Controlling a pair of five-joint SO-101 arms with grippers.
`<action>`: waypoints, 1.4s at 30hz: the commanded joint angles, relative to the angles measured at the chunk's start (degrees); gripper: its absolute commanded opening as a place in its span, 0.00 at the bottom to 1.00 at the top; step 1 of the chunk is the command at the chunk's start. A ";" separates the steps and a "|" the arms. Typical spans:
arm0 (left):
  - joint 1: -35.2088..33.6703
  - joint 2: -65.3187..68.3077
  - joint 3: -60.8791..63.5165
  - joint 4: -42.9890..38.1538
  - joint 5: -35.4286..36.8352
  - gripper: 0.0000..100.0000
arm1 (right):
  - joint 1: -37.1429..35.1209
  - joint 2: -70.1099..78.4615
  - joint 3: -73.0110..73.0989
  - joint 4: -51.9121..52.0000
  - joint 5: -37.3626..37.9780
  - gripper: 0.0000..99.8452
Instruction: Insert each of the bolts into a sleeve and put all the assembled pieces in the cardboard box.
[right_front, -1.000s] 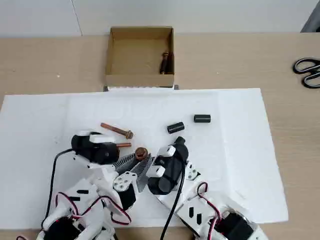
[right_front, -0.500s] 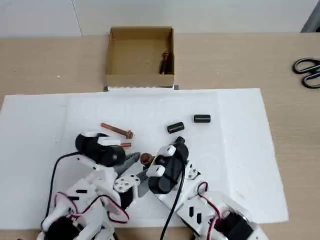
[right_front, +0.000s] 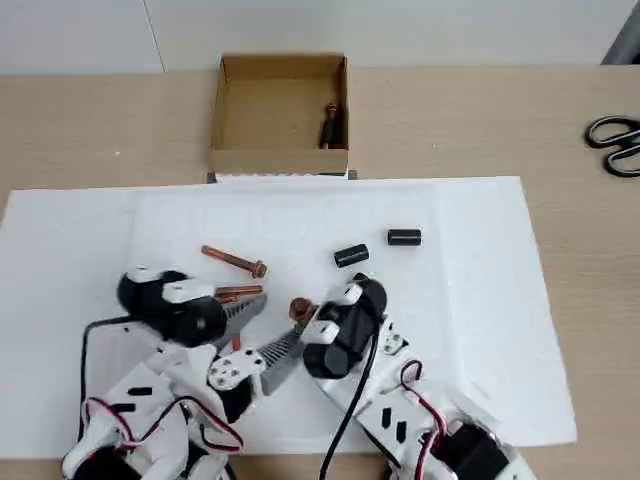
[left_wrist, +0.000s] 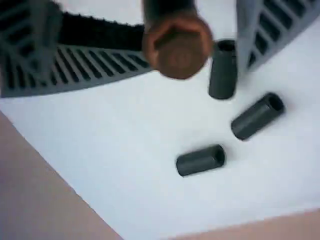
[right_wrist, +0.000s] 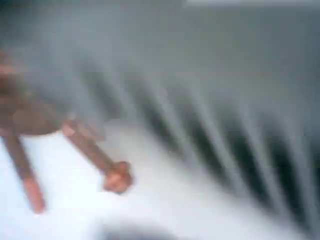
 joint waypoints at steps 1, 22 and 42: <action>-4.66 -0.53 -3.21 -0.18 -4.13 0.10 | 2.07 -0.57 -0.35 -1.71 0.53 0.00; -28.84 -0.62 27.21 -21.98 -9.14 0.01 | 31.25 -0.04 1.76 -7.43 -1.41 0.00; -29.54 -0.62 31.43 -20.66 -13.01 0.01 | 32.22 47.34 -28.13 -25.10 -3.25 0.00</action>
